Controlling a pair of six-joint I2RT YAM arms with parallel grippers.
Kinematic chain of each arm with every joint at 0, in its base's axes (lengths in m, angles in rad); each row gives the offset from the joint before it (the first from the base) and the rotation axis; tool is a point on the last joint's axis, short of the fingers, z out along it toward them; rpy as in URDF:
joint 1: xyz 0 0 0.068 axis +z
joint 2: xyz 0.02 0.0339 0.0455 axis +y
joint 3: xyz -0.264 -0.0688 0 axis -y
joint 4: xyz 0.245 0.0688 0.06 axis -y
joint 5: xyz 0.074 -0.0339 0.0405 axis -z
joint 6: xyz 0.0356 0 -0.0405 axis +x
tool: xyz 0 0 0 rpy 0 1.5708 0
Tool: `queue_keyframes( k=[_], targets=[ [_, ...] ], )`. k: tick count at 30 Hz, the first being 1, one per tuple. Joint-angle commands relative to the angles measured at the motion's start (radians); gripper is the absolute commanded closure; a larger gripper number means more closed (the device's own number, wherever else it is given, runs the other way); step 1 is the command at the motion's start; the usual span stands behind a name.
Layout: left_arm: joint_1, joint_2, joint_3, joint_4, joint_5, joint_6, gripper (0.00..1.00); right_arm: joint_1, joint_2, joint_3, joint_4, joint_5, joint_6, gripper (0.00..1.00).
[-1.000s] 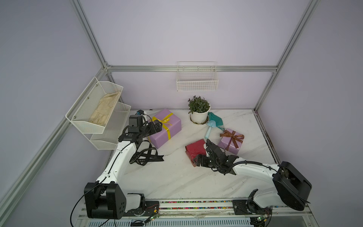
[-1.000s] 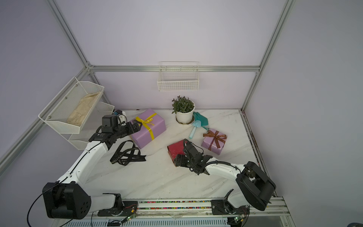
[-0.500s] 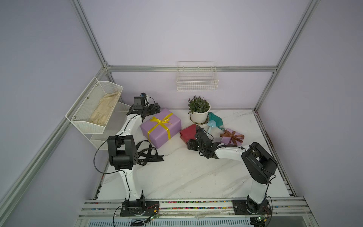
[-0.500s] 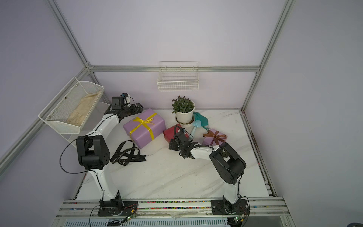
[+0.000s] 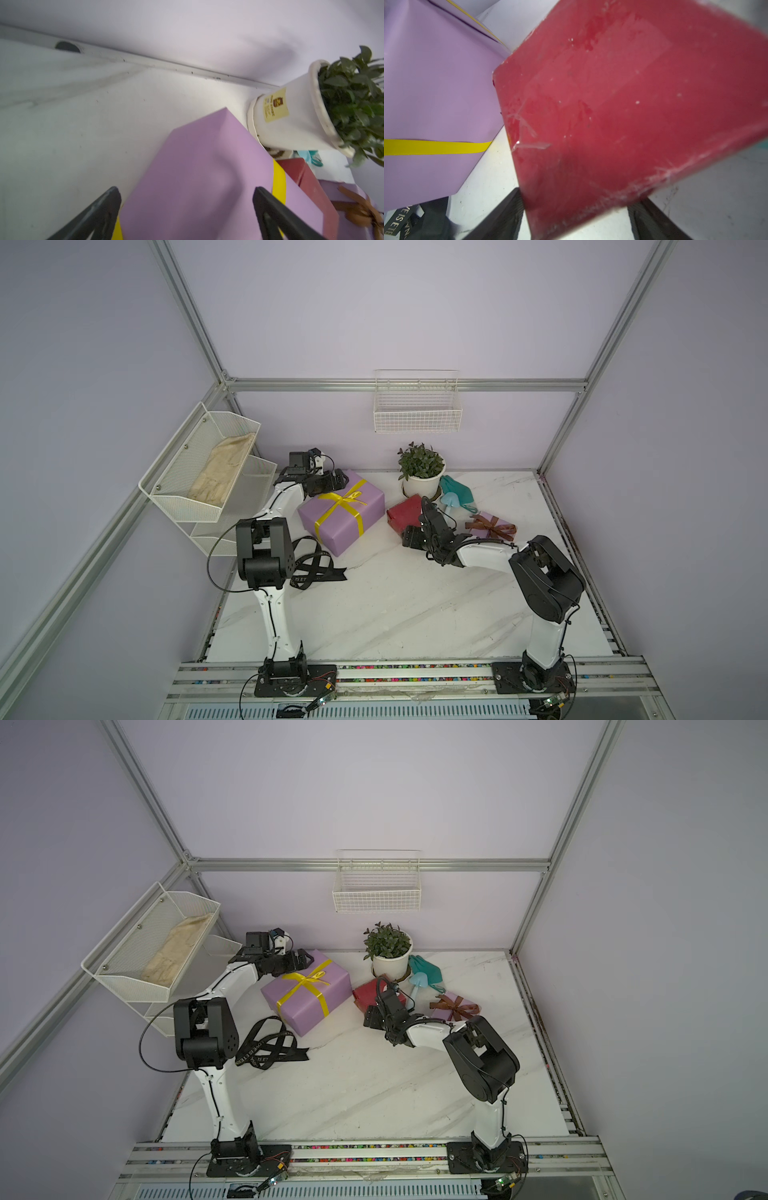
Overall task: Untie the ribbon bows on the gift boxes
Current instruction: Move the gift box to the center of the board.
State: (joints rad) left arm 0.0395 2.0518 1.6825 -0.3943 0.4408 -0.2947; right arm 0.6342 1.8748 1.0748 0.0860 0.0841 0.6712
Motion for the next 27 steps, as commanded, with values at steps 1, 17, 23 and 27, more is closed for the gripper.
queue_keyframes(
  k=[1, 17, 23, 27],
  targets=[
    [-0.03, -0.153, -0.145, 0.062, 0.079, -0.035, 0.0, 0.001, -0.071, -0.032, 0.021, -0.019, 0.004, 0.18],
    [-0.186, -0.579, -0.688, 0.186, 0.112, -0.143, 0.06, 0.031, -0.362, -0.224, -0.096, -0.005, -0.007, 0.24],
    [-0.177, -0.69, -0.741, 0.224, -0.104, -0.212, 0.0, 0.035, -0.271, -0.13, -0.122, 0.033, -0.086, 0.32],
    [-0.174, -0.611, -0.696, 0.255, -0.073, -0.24, 0.0, 0.047, -0.236, -0.079, -0.121, -0.071, -0.132, 0.39]
  ],
)
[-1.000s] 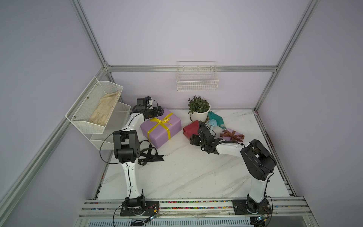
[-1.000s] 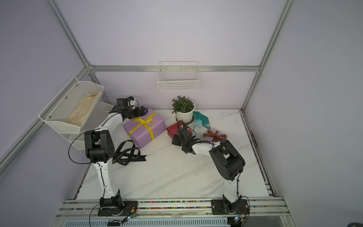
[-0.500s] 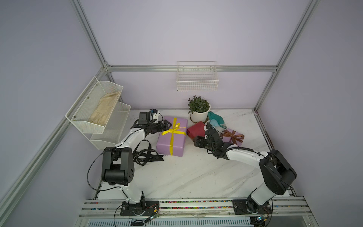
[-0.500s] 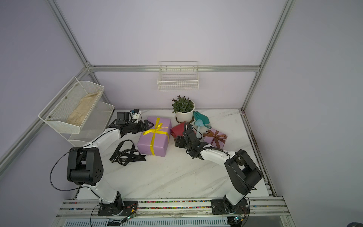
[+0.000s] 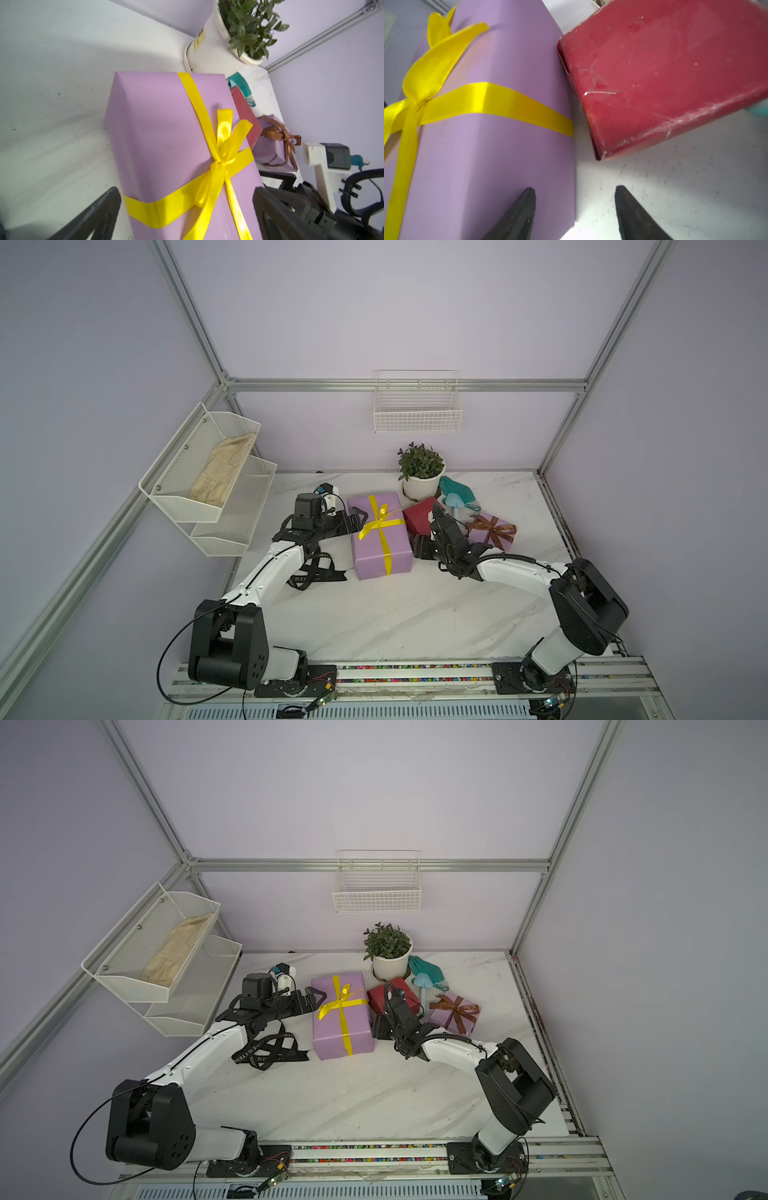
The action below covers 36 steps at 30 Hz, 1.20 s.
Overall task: Untie the ribbon bows on the gift boxes
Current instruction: Move the gift box to the center of the board.
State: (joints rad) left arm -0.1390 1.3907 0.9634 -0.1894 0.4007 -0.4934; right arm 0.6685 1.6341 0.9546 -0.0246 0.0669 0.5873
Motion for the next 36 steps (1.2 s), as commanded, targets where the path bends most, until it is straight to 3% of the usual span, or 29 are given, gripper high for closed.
queue_keyframes(
  k=[1, 10, 19, 25, 29, 33, 36],
  targets=[
    [0.005, 0.069, 0.034, 0.049, -0.03, -0.042, 0.0, 0.023, 0.007, 0.041, -0.004, -0.072, -0.05, 0.39],
    [-0.006, 0.136, 0.043, 0.058, 0.1, -0.024, 0.0, 0.098, 0.034, -0.026, 0.069, -0.147, 0.009, 0.38],
    [-0.033, -0.155, -0.215, 0.091, 0.151, -0.123, 0.0, 0.148, -0.109, -0.193, 0.06, -0.213, 0.107, 0.39],
    [-0.15, -0.258, -0.38, 0.188, 0.14, -0.255, 0.01, 0.171, -0.326, -0.298, -0.044, -0.222, 0.167, 0.39],
    [-0.223, -0.243, -0.398, 0.239, 0.12, -0.307, 0.01, 0.174, -0.483, -0.345, -0.21, -0.154, 0.195, 0.39],
    [-0.235, -0.221, -0.365, 0.227, 0.107, -0.305, 0.01, 0.168, -0.63, -0.341, -0.411, 0.005, 0.212, 0.39],
    [-0.235, -0.209, -0.316, 0.187, 0.104, -0.279, 0.0, 0.166, -0.685, -0.301, -0.471, 0.053, 0.189, 0.41]
  ],
)
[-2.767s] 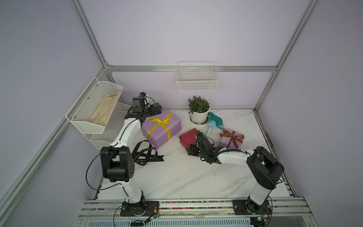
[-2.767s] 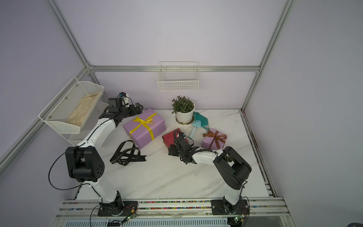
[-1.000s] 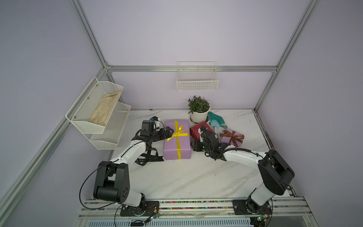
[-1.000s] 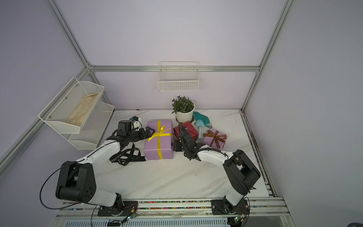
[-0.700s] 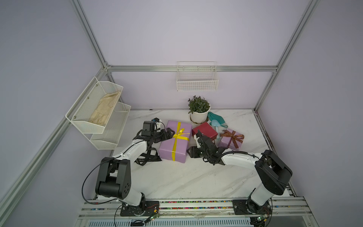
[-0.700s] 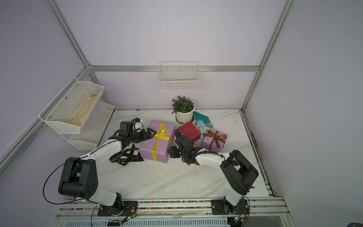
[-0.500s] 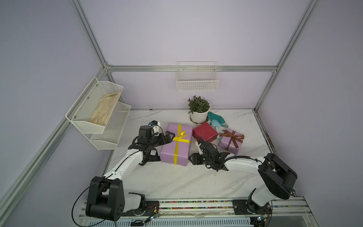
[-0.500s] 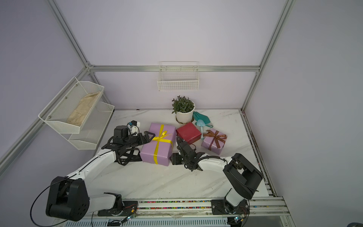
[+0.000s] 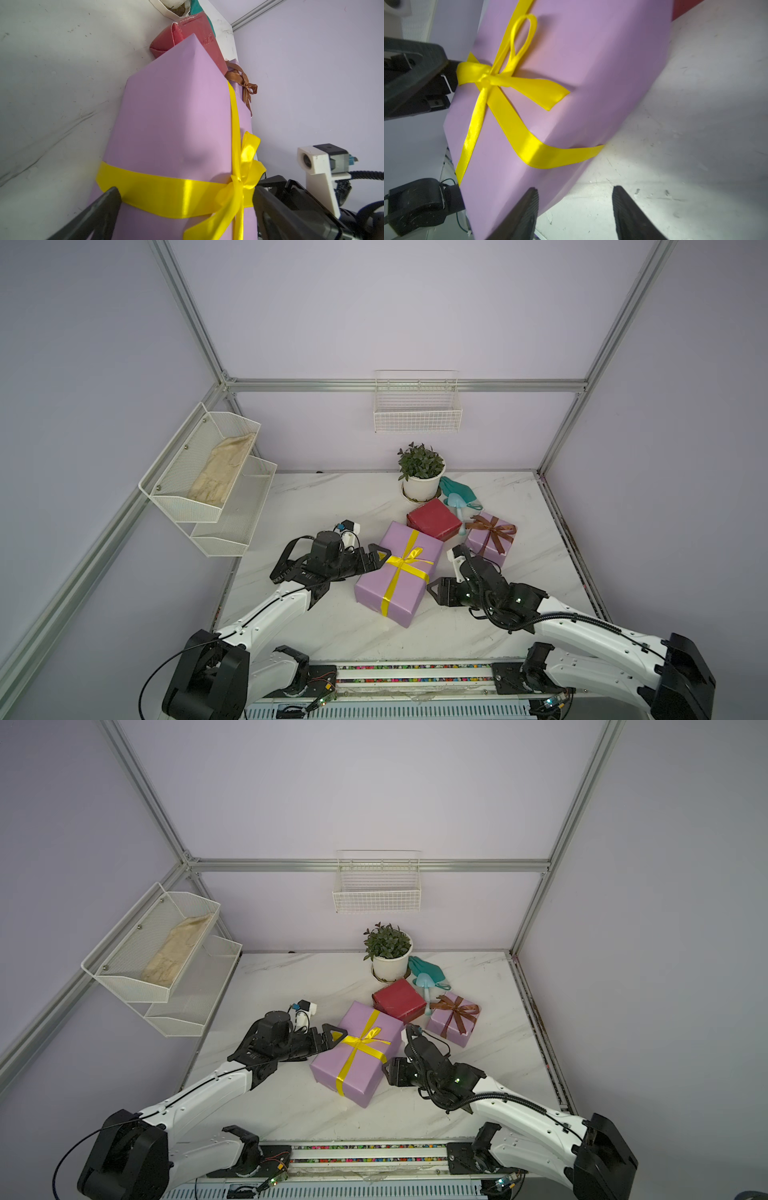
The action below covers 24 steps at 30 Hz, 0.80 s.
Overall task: Untie the ribbon bows on the gift boxes
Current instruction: Move the gift box to the center of the board, then untie the ribbon from the gift box.
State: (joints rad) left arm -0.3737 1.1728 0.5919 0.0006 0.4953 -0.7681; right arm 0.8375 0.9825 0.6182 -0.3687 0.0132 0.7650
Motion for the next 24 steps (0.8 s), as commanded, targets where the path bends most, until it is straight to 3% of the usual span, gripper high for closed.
queue_keyframes(
  k=[1, 5, 9, 17, 24],
  targets=[
    [0.0, 0.012, 0.071, -0.02, 0.003, 0.007, 0.0, -0.005, -0.038, 0.05, -0.13, 0.118, 0.003, 0.42],
    [0.001, 0.012, 0.153, -0.146, -0.097, 0.113, 0.0, -0.018, 0.015, 0.152, -0.102, 0.107, -0.077, 0.44],
    [0.001, 0.008, 0.239, -0.281, -0.172, 0.223, 0.02, -0.028, 0.15, 0.298, -0.072, 0.045, -0.239, 0.45],
    [0.002, 0.002, 0.281, -0.371, -0.159, 0.253, 0.02, -0.068, 0.343, 0.462, -0.116, -0.059, -0.503, 0.42],
    [0.003, -0.001, 0.306, -0.418, -0.164, 0.285, 0.02, -0.07, 0.428, 0.482, -0.165, -0.077, -0.573, 0.41]
  ],
)
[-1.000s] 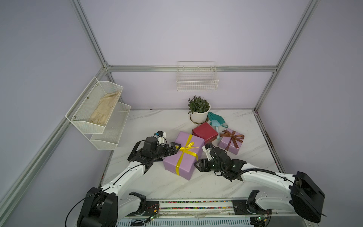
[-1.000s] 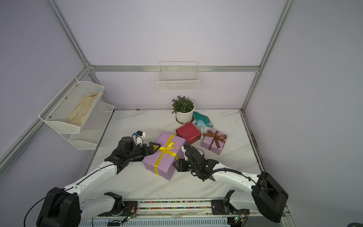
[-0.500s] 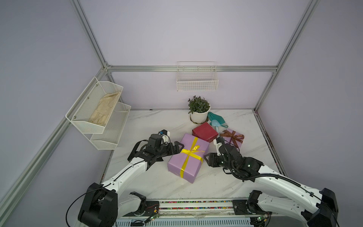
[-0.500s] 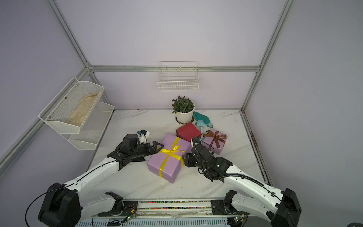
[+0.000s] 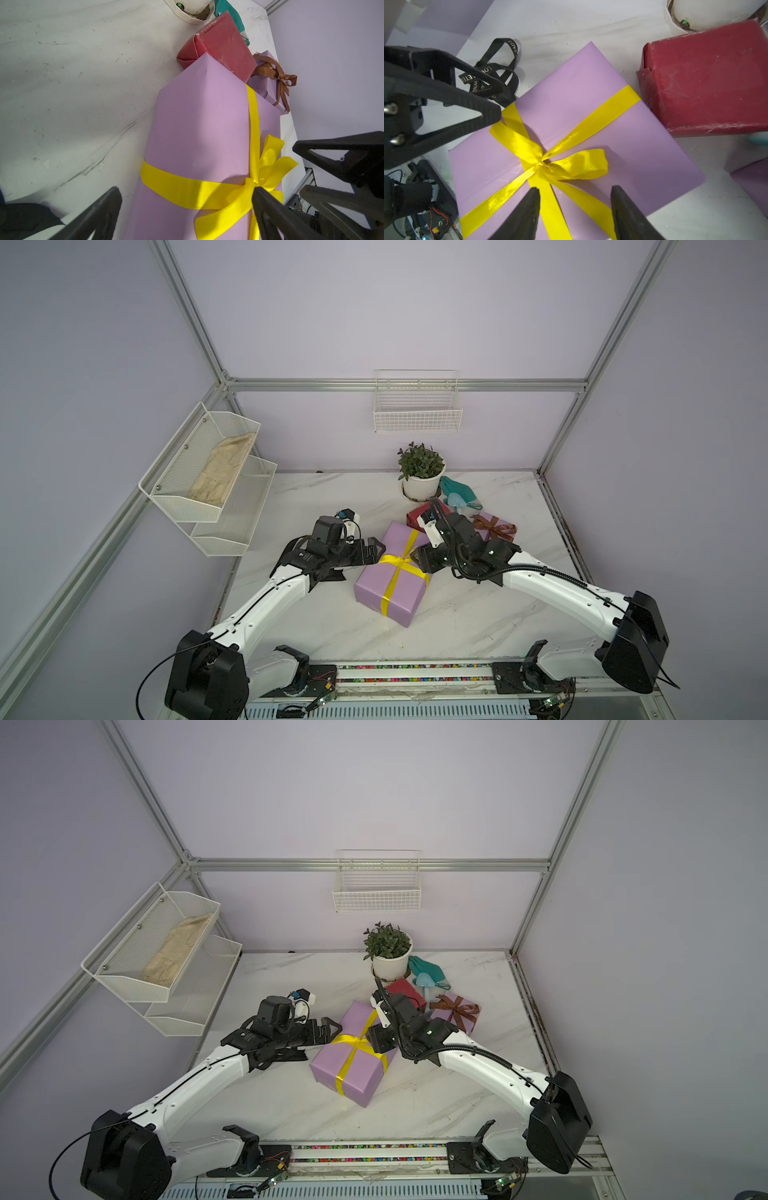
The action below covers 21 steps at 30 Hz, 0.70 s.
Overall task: Untie the ribbon bows on the gift boxes
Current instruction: Untie the ribbon from the gift box.
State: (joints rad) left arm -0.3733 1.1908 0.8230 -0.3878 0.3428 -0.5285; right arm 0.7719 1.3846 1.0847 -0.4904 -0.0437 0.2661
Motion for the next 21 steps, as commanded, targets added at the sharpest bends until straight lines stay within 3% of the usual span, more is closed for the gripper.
queue_keyframes(
  k=[1, 4, 7, 11, 14, 21],
  targets=[
    [0.004, -0.017, 0.084, -0.042, -0.013, 0.053, 0.02, -0.005, 0.033, 0.011, -0.042, -0.014, -0.081, 0.41],
    [0.004, -0.021, 0.11, -0.078, -0.022, 0.07, 0.02, -0.004, 0.043, 0.007, -0.036, -0.007, -0.104, 0.41],
    [0.004, -0.032, 0.133, -0.111, -0.036, 0.098, 0.07, -0.004, 0.052, 0.008, -0.031, 0.008, -0.116, 0.48],
    [0.0, -0.034, 0.172, -0.186, -0.041, 0.172, 0.19, -0.003, 0.065, 0.021, -0.043, -0.011, -0.126, 0.86],
    [-0.018, -0.037, 0.195, -0.212, -0.029, 0.235, 0.19, -0.004, 0.06, 0.017, -0.042, -0.026, -0.126, 0.99],
    [-0.124, 0.0, 0.243, -0.264, -0.133, 0.433, 0.25, -0.004, 0.041, 0.008, -0.023, -0.064, -0.11, 1.0]
  ],
)
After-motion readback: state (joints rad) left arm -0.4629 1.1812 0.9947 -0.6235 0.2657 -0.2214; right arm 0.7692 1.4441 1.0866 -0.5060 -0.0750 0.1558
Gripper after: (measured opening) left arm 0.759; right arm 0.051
